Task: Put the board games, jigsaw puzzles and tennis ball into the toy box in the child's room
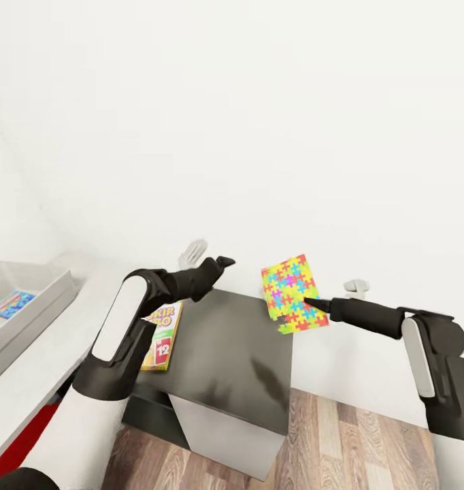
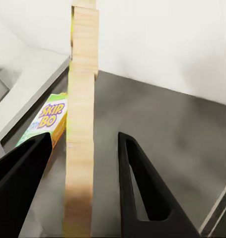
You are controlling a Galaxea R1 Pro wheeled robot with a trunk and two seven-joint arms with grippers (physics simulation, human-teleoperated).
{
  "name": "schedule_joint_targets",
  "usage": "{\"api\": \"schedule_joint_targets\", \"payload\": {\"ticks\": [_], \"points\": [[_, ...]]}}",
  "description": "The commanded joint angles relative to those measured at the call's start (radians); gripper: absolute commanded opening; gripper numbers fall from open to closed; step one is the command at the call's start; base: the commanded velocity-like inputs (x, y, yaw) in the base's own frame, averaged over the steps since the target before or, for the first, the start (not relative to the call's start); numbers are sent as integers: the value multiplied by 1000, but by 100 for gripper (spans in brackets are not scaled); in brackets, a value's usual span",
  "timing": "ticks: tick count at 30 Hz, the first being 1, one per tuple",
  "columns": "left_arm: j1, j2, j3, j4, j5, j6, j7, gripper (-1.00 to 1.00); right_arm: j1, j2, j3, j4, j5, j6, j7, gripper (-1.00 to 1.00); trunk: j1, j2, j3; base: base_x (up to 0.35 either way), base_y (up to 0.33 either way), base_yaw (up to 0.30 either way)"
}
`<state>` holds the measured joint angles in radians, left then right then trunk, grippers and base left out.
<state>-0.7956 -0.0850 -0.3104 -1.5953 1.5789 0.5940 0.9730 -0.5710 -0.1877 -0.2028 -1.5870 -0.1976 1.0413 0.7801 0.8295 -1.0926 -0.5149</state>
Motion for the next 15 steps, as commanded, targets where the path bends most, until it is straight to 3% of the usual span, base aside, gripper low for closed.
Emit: {"api": "schedule_joint_targets", "payload": {"ticks": [1,3,6,11,14,15], "points": [[-9,-5,-11,0,3,4,9,100,10,-13,-6,-11,-5,6,3,-100,-4,7,2,0,0,0],[-21,-13,-22,1,0,4,11,100,24,-33,-9,-21,-9,6,4,-100,-12,21,8,0,0,0],[-30,-16,-28,0,-2,4,12,100,29,-40,-13,-25,-11,6,5,-100,-23,42,18,0,0,0],[-31,9,-31,-11,-3,9,15,100,29,-40,-55,-28,-11,6,5,-100,-42,77,34,0,0,0],[-9,86,-27,-13,-3,11,0,100,32,-40,-60,-28,-11,6,5,-100,-54,98,43,0,0,0],[14,176,-7,-13,-2,11,-36,100,31,-39,-60,-28,-7,6,3,-100,-58,105,46,0,0,0]]}}
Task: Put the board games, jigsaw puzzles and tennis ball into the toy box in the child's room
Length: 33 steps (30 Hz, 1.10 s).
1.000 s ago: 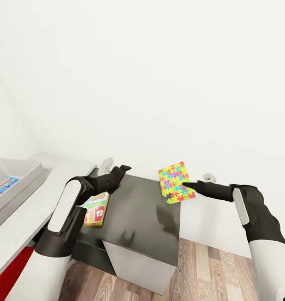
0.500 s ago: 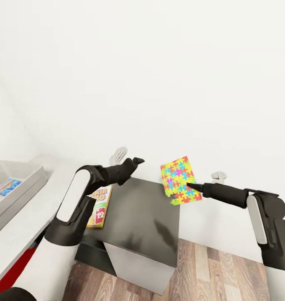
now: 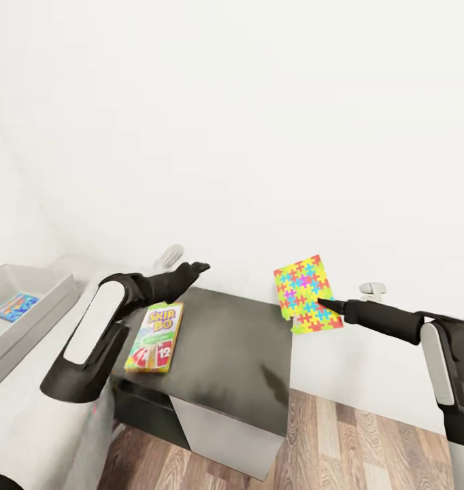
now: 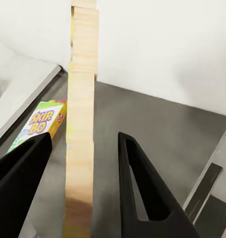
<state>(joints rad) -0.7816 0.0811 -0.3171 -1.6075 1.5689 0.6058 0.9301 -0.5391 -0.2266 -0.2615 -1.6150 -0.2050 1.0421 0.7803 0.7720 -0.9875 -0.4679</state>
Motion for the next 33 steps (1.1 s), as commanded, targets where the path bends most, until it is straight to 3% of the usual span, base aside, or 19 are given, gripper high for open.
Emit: {"api": "schedule_joint_targets", "payload": {"ticks": [1,2,4,5,7,8,11,12,15,18,23,30,33], "points": [[11,44,18,-1,12,0,-16,100,-2,0,0,0,2,5,2,-100,-4,6,2,0,0,0],[98,166,119,-1,43,14,-246,100,-16,1,1,0,3,5,-1,-100,-8,13,5,0,0,0],[124,188,141,-1,56,19,-346,100,-31,1,2,0,1,5,-1,-100,-15,27,12,0,0,0],[145,206,158,0,69,23,-430,100,-55,2,4,0,-1,5,-1,-100,-19,34,15,0,0,0],[154,215,168,-1,77,26,-471,100,-69,3,5,0,-4,5,1,-100,-27,48,21,0,0,0],[159,223,181,0,87,28,-509,100,-82,30,9,0,-7,5,3,-100,-31,55,24,0,0,83],[154,224,183,0,92,28,-513,100,-83,39,10,0,-8,5,3,-100,-42,76,34,0,0,176],[153,220,183,0,125,28,-513,100,-82,41,14,0,-8,5,4,-100,-46,83,37,0,0,241],[156,218,189,0,161,27,-514,100,-83,41,23,0,-8,5,4,-100,-58,104,47,0,0,250],[166,216,234,0,183,29,-518,100,-84,42,49,0,-8,5,4,-100,-69,125,56,0,0,271],[170,215,261,0,221,54,-524,100,-93,45,84,0,-8,5,4,-100,-88,160,72,0,0,290],[164,214,269,0,240,115,-538,100,-109,47,93,0,-11,5,6,-100,-115,209,94,0,0,296],[164,215,275,0,243,142,-571,100,-118,46,90,-1,-55,5,6,-100,-127,230,103,0,0,297]]}}
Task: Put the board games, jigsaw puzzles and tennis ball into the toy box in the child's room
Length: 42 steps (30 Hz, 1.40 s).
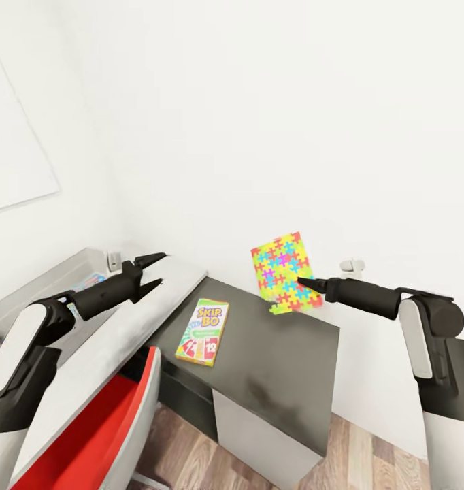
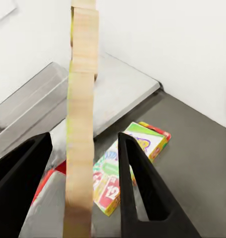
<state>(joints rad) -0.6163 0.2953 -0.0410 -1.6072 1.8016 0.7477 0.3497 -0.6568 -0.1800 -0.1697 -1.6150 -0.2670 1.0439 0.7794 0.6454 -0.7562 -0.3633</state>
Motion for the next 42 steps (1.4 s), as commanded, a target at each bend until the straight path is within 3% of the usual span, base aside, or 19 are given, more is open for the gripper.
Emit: {"api": "schedule_joint_targets", "payload": {"ticks": [1,2,3,7,10,12,14,17,26,42], "points": [[1,0,9,0,11,7,-13,100,-3,-5,0,-1,-47,3,7,-100,-4,6,2,0,0,297],[2,1,15,0,12,10,-23,100,-4,-7,0,-1,-77,3,7,-100,-8,13,5,0,0,297],[3,1,25,0,15,14,-37,100,-6,-11,1,-1,-135,3,7,-100,-11,20,8,0,0,297],[6,5,39,0,46,36,-58,100,-11,-11,-1,0,-230,3,1,-100,-27,48,21,0,0,297],[16,12,45,1,69,41,-60,100,-34,-5,4,1,-240,3,-19,-100,-38,69,30,0,0,297],[32,22,74,0,81,55,-65,100,-46,-2,10,4,-243,3,-71,-100,-46,83,36,0,0,297],[63,29,146,0,95,102,-76,100,-59,0,78,5,-250,3,-169,-100,-54,97,43,0,0,297],[70,26,159,1,96,111,-77,100,-61,1,100,4,-255,3,-189,-100,-65,118,52,0,0,297],[64,-9,127,2,86,111,-68,100,-61,1,111,2,-257,3,-199,-100,-100,181,80,0,0,297],[66,-13,126,13,82,109,-68,100,-60,-1,111,0,-259,3,-200,-100,-161,293,130,0,0,297]]}}
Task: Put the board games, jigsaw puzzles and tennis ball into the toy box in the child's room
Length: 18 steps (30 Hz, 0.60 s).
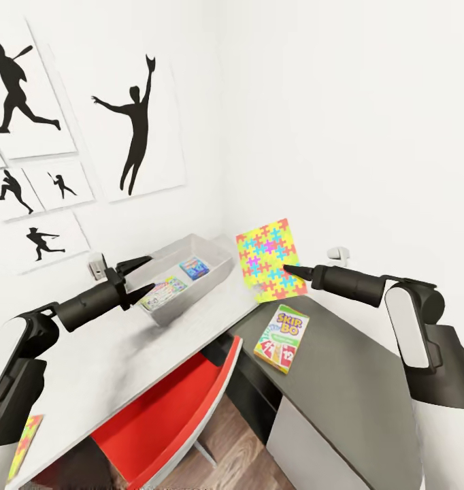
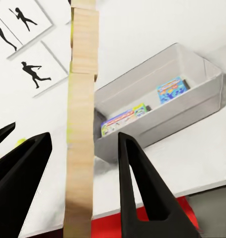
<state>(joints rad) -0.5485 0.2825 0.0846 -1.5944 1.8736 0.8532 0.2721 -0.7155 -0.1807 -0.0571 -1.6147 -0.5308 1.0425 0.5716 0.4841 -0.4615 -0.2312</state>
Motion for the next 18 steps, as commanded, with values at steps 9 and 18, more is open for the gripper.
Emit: {"api": "schedule_joint_targets", "payload": {"ticks": [9,18], "points": [[2,0,4,1,11,3,5,100,7,-1,-4,0,5,5,10,-100,-34,62,26,0,0,188],[7,4,5,1,10,-2,5,100,7,-4,-7,-1,4,5,13,-100,-34,62,26,0,0,9]]}}
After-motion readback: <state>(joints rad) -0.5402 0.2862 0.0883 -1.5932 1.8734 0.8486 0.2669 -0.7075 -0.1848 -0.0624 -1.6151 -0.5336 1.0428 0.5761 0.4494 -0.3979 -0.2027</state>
